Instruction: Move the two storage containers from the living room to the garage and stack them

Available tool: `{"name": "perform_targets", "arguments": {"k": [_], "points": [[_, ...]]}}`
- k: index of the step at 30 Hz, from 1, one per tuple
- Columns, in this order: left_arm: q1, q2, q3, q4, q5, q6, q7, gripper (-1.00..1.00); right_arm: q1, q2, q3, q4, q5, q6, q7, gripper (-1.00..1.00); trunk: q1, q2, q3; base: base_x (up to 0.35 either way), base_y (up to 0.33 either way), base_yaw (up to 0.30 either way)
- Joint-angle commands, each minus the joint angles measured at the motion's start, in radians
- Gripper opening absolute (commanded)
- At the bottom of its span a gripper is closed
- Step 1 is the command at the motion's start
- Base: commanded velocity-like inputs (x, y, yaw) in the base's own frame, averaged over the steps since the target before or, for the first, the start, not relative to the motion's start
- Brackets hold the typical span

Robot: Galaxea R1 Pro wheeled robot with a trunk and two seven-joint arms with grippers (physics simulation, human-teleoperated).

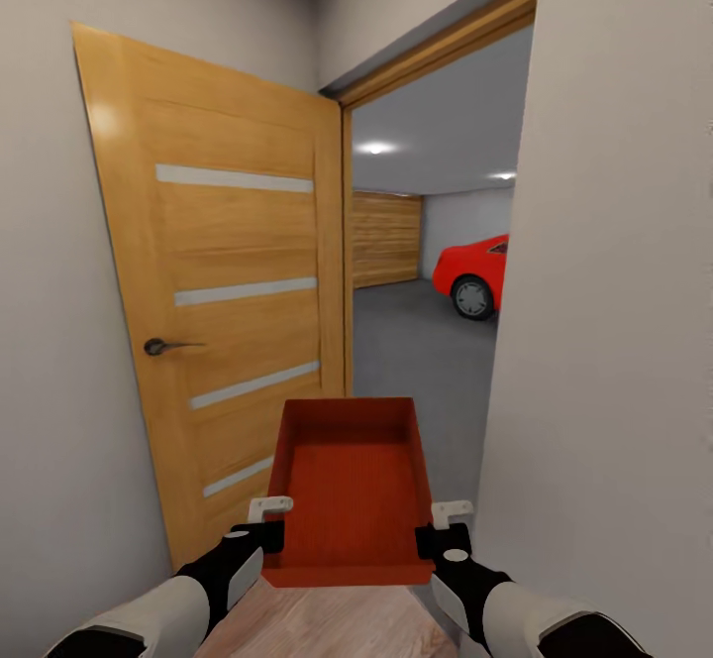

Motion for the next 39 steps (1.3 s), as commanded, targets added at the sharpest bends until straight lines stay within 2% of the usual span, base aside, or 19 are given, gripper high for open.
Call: {"name": "perform_targets", "arguments": {"k": [1,12,27,39], "points": [[-0.001,0.089,0.047,-0.007,0.002,-0.007,0.009,-1.0,0.0,0.001,-0.04,0.002,-0.004,0.001,0.002,-1.0,0.0,-0.001,-0.001,0.154,0.121,-0.267],[-0.001,0.089,0.047,-0.007,0.002,-0.007,0.009,-1.0,0.0,0.001,-0.04,0.002,-0.004,0.001,0.002,-1.0,0.0,-0.001,-0.001,0.153,0.12,-0.248],[-0.001,0.089,0.047,-0.007,0.002,-0.007,0.008,-1.0,0.0,0.001,-0.04,0.002,-0.004,0.0,0.003,-1.0,0.0,-0.001,-0.001,0.156,0.131,-0.033],[-0.001,0.089,0.047,-0.007,0.002,-0.007,0.008,-1.0,0.0,0.001,-0.04,0.002,-0.004,0.001,0.004,-1.0,0.0,-0.001,-0.001,0.156,0.133,-0.266]]}}
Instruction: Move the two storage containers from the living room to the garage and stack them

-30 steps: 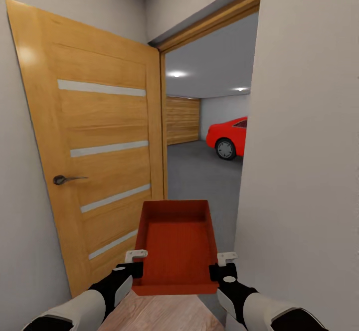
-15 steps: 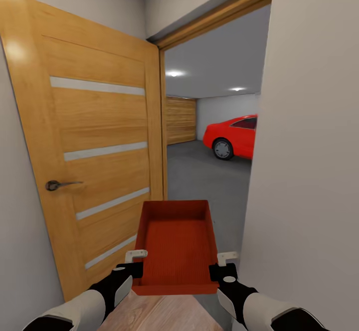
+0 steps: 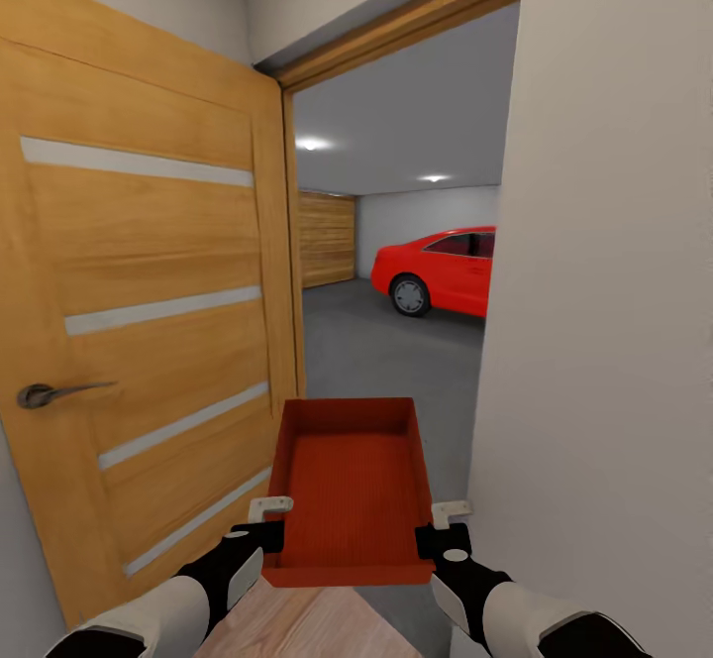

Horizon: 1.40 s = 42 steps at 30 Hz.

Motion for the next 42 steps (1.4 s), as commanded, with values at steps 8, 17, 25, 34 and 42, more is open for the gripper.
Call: {"name": "perform_targets", "arguments": {"k": [8,17,25,34,42], "points": [[-0.001,0.089,0.045,-0.007,0.003,-0.007,0.009,-1.0,0.0,0.001,-0.04,0.002,-0.005,0.0,0.004,-1.0,0.0,-0.001,-0.001,0.202,0.18,-0.234],[-0.001,0.089,0.045,-0.007,0.003,-0.007,0.009,-1.0,0.0,0.001,-0.04,0.002,-0.005,-0.001,0.004,-1.0,0.0,-0.001,-0.001,0.239,0.222,-0.021],[-0.001,0.089,0.045,-0.007,0.003,-0.007,0.009,-1.0,0.0,0.001,-0.041,0.002,-0.005,0.0,0.003,-1.0,0.0,-0.001,-0.001,0.24,0.223,-0.139],[-0.001,0.089,0.045,-0.007,0.003,-0.007,0.009,-1.0,0.0,0.001,-0.041,0.002,-0.005,0.0,0.003,-1.0,0.0,-0.001,-0.001,0.24,0.223,-0.242],[-0.001,0.089,0.045,-0.007,0.003,-0.007,0.009,-1.0,0.0,0.001,-0.041,0.002,-0.005,0.0,0.003,-1.0,0.0,-0.001,-0.001,0.24,0.223,-0.246]]}}
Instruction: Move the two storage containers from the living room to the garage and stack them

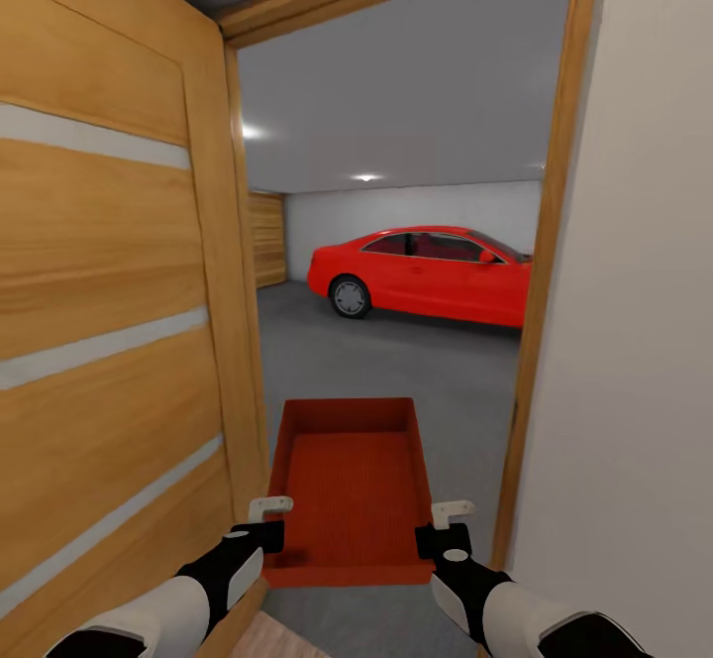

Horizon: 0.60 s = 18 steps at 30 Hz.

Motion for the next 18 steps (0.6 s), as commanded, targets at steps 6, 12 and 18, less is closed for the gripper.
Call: {"name": "perform_targets", "arguments": {"k": [6,12,18], "points": [[-0.001,0.089,0.044,-0.007,0.004,-0.007,0.009,-1.0,0.0,0.001,-0.041,0.002,-0.004,0.0,0.003,-1.0,0.001,-0.001,-0.001,0.24,0.223,-0.246],[-0.001,0.089,0.044,-0.007,0.004,-0.007,0.009,-1.0,0.0,0.001,-0.041,0.002,-0.004,0.0,0.003,-1.0,0.001,-0.001,-0.001,0.24,0.223,-0.246],[-0.001,0.089,0.044,-0.007,0.004,-0.007,0.009,-1.0,0.0,0.001,-0.041,0.002,-0.004,0.0,0.003,-1.0,0.001,-0.001,-0.001,0.24,0.223,-0.246]]}}
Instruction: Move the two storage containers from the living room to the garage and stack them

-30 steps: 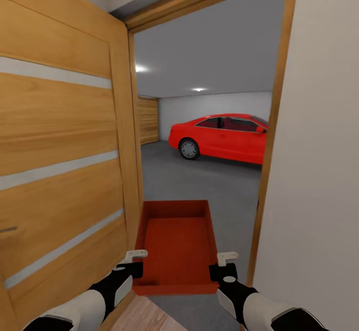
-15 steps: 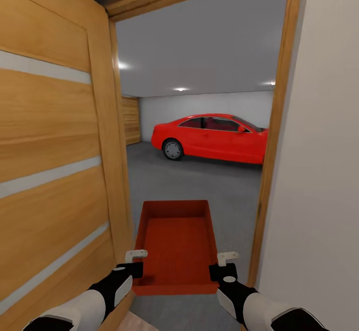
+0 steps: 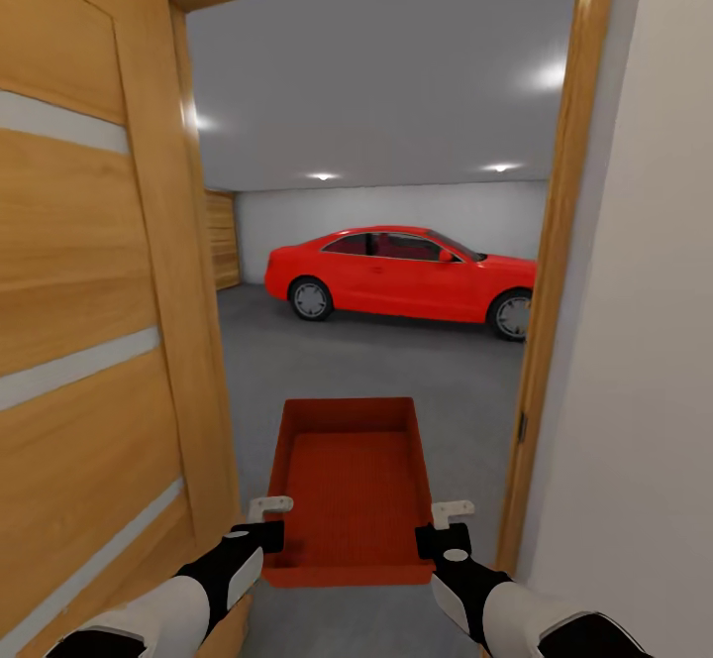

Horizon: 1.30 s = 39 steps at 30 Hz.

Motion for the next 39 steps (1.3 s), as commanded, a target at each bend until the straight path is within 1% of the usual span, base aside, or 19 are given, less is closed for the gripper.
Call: {"name": "perform_targets", "arguments": {"k": [1,33,39], "points": [[-0.001,0.089,0.045,-0.007,0.004,-0.007,0.009,-1.0,0.0,0.001,-0.04,0.002,-0.004,0.0,0.003,-1.0,0.001,-0.001,-0.001,0.24,0.223,-0.245],[-0.001,0.089,0.045,-0.007,0.004,-0.007,0.009,-1.0,0.0,0.001,-0.04,0.002,-0.004,0.0,0.004,-1.0,0.001,-0.001,-0.001,0.24,0.223,-0.236],[-0.001,0.089,0.045,-0.007,0.004,-0.007,0.009,-1.0,0.0,0.001,-0.04,0.002,-0.004,0.0,0.004,-1.0,0.001,-0.001,-0.001,0.222,0.195,-0.062]]}}
